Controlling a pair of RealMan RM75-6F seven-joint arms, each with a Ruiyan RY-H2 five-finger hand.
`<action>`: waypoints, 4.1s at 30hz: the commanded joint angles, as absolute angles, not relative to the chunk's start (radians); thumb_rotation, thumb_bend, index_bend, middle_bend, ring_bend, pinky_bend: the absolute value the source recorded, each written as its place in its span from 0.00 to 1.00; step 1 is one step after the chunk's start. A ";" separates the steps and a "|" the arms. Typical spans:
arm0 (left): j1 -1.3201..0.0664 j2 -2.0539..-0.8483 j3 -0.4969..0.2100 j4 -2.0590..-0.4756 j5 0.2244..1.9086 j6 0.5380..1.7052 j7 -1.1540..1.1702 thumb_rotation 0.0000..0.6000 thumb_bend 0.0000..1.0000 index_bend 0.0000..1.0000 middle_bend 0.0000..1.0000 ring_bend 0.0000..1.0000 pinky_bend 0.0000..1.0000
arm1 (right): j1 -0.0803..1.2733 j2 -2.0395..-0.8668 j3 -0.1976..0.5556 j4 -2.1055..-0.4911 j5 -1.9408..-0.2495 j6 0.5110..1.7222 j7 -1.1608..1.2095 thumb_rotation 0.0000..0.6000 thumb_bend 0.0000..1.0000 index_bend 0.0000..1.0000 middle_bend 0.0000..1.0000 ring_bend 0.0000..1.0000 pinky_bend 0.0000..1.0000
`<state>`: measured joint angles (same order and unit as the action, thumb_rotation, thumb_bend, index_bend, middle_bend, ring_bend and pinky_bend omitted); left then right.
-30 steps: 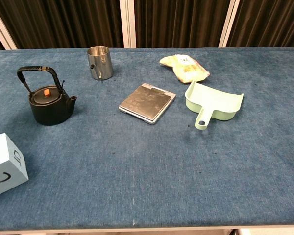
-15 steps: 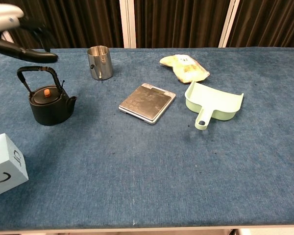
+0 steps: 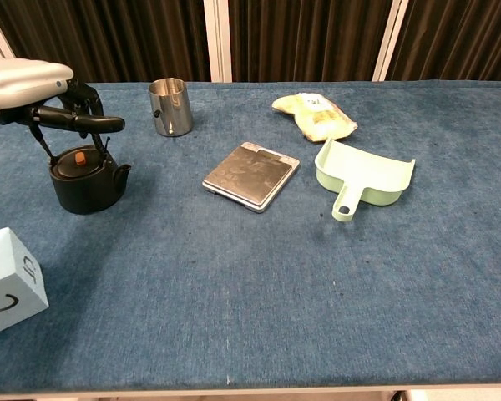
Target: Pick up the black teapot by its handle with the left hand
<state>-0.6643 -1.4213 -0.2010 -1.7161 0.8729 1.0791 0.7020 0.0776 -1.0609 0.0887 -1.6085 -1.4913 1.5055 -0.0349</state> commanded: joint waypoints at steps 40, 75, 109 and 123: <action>-0.720 -1.437 -0.139 -1.682 0.831 1.056 0.628 0.15 0.06 0.89 0.91 0.76 0.00 | 0.084 -1.080 0.089 -1.587 -1.467 1.475 -0.022 1.00 0.08 0.00 0.00 0.00 0.00; -0.676 -1.400 -0.197 -1.635 0.894 1.165 0.460 0.37 0.10 1.00 1.00 1.00 0.23 | 0.127 -1.107 0.063 -1.599 -1.474 1.381 -0.076 1.00 0.08 0.00 0.00 0.00 0.00; -0.641 -1.407 -0.173 -1.594 0.923 1.197 0.527 0.71 0.42 1.00 1.00 1.00 0.61 | 0.128 -1.136 0.037 -1.574 -1.475 1.365 -0.062 1.00 0.08 0.00 0.00 0.00 0.00; -0.636 -1.436 -0.167 -1.562 0.964 1.236 0.582 0.70 0.43 1.00 1.00 1.00 0.61 | 0.124 -1.138 0.034 -1.570 -1.473 1.368 -0.059 1.00 0.08 0.00 0.00 0.00 0.00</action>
